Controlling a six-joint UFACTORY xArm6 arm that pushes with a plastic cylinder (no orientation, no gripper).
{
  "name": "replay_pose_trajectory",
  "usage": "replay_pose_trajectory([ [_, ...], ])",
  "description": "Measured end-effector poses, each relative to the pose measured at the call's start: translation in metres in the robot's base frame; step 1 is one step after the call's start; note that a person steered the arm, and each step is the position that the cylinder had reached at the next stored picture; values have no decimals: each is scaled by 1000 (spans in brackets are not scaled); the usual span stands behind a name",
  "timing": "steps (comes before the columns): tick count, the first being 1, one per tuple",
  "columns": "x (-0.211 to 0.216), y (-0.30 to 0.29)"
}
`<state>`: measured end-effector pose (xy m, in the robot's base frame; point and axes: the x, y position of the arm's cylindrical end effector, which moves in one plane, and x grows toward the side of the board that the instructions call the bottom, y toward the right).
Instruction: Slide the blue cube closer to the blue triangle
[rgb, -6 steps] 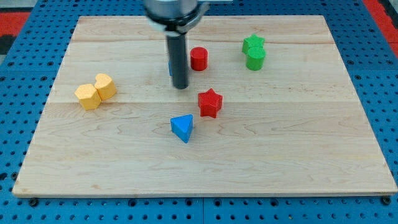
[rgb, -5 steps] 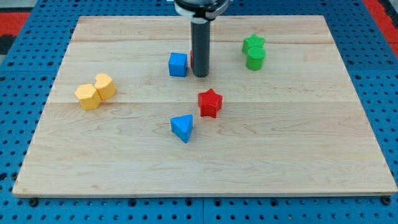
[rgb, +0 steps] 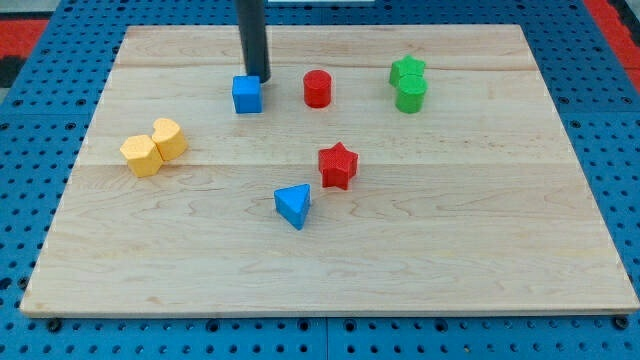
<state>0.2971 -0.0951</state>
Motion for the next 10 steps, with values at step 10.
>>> replay_pose_trajectory([
  [10,123,22],
])
